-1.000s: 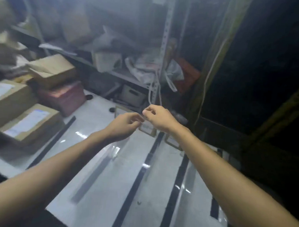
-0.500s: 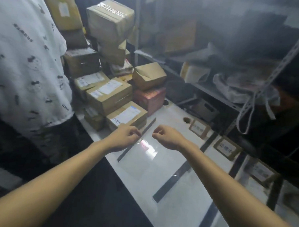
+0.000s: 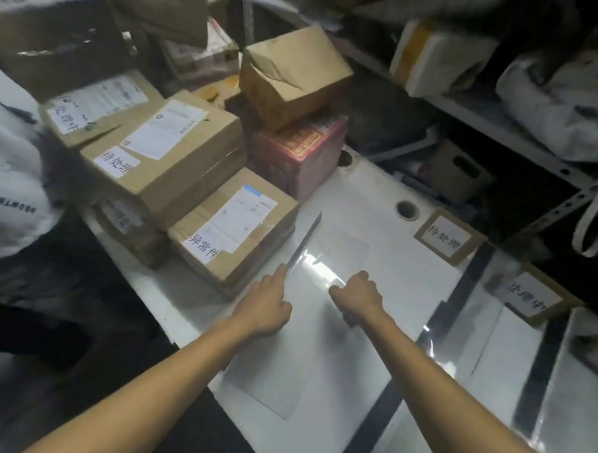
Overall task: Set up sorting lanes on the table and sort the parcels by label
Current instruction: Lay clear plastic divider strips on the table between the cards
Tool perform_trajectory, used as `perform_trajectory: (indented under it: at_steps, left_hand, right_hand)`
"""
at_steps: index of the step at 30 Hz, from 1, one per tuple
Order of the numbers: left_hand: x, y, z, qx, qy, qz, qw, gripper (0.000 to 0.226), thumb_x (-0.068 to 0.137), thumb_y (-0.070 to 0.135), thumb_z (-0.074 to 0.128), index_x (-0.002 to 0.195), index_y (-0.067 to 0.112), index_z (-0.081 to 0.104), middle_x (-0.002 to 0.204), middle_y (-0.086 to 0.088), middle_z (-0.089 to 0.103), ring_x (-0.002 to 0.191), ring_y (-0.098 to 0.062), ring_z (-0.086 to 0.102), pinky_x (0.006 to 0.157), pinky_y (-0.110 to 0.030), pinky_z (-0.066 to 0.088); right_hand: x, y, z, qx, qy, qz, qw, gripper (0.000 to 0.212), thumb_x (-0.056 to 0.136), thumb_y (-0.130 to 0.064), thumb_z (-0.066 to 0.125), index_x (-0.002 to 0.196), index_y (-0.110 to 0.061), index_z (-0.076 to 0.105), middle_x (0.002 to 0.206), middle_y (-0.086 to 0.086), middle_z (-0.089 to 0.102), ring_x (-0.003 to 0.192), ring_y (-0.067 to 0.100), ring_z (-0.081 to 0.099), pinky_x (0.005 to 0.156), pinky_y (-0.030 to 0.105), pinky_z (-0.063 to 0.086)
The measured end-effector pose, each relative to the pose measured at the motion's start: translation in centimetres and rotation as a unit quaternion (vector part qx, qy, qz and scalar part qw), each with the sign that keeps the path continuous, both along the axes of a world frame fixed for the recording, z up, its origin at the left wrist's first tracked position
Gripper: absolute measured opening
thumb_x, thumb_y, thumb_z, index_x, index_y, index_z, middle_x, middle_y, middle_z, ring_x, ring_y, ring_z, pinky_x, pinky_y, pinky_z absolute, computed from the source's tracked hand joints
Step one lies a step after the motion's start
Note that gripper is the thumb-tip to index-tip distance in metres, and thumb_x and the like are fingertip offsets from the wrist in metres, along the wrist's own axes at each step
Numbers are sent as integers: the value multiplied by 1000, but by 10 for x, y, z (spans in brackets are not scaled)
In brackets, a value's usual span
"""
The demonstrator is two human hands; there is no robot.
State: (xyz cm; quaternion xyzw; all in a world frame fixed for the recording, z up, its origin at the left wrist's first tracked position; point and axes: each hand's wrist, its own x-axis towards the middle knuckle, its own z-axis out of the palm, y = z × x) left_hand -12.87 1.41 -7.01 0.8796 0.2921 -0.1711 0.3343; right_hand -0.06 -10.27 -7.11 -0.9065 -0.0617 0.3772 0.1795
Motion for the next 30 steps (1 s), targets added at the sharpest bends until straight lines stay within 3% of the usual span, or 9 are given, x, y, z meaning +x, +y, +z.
perform_trajectory:
  at_steps: [3, 7, 12, 16, 18, 21, 24, 27, 30]
  left_hand:
    - [15, -4, -12, 8, 35, 20, 999, 70, 93, 7, 40, 154, 7, 4, 150, -16, 27, 139, -35, 27, 110, -38, 27]
    - [19, 0, -14, -1, 24, 57, 998, 39, 92, 1, 34, 130, 7, 40, 128, -16, 44, 115, -37, 50, 87, -34, 39]
    - [16, 0, -6, -102, -59, 150, 982, 22, 95, 6, 28, 109, 12, 44, 118, -16, 45, 97, -38, 60, 82, -45, 54]
    - [16, -1, 24, -203, -143, 212, 945, 22, 99, 5, 28, 112, 12, 44, 116, -16, 47, 77, -23, 60, 64, -33, 52]
    - [14, -4, 43, -225, -166, 213, 936, 21, 103, 9, 31, 119, 13, 44, 114, -16, 54, 74, -18, 59, 64, -29, 52]
    - [6, -18, 70, -261, -169, 171, 935, 24, 106, 17, 28, 128, 25, 36, 114, -14, 59, 77, -20, 57, 65, -29, 51]
    - [0, -43, 90, -271, -187, 111, 938, 33, 104, 13, 26, 134, 28, 30, 96, -13, 57, 73, -19, 51, 66, -31, 47]
    - [1, -68, 99, -235, -185, 24, 954, 49, 105, 23, 26, 151, 29, 10, 127, -22, 53, 110, -33, 58, 93, -41, 48]
    - [-3, -97, 105, -221, -162, -33, 961, 57, 105, 31, 26, 153, 32, -4, 152, -23, 32, 136, -40, 39, 109, -49, 37]
  right_hand:
    - [9, 12, -11, 10, 10, -49, 999, 55, 95, -27, 56, 134, 2, 31, 130, 18, 55, 115, 38, 60, 75, 30, 40]
    - [16, 19, -10, 13, 18, -77, 997, 61, 95, -30, 58, 137, 4, 30, 128, 15, 58, 115, 34, 60, 73, 29, 39]
    - [9, 9, 8, 2, -40, -54, 998, 69, 96, -37, 58, 145, -1, 26, 146, 14, 39, 126, 35, 50, 84, 34, 40]
    - [-4, -12, 42, 164, 69, -161, 971, 69, 98, -27, 62, 147, -4, 19, 116, 16, 57, 83, 29, 66, 70, 39, 61]
    - [-14, -25, 67, 245, 119, -186, 944, 53, 99, -17, 62, 139, -4, 31, 100, 19, 64, 69, 26, 64, 60, 39, 63]
    - [-33, -40, 104, 297, 68, -177, 936, 22, 100, -7, 55, 117, -7, 41, 97, 22, 68, 63, 28, 64, 56, 40, 61]
    - [-51, -56, 132, 299, -12, -180, 937, 13, 100, -4, 51, 104, -14, 42, 95, 20, 69, 63, 28, 66, 54, 36, 60]
    - [-67, -79, 150, 285, -79, -203, 934, 17, 99, -4, 51, 97, -19, 42, 93, 15, 69, 64, 26, 69, 56, 34, 62]
    - [-81, -101, 164, 271, -132, -204, 931, 18, 97, -2, 50, 95, -18, 42, 86, 13, 70, 59, 25, 69, 58, 36, 62]
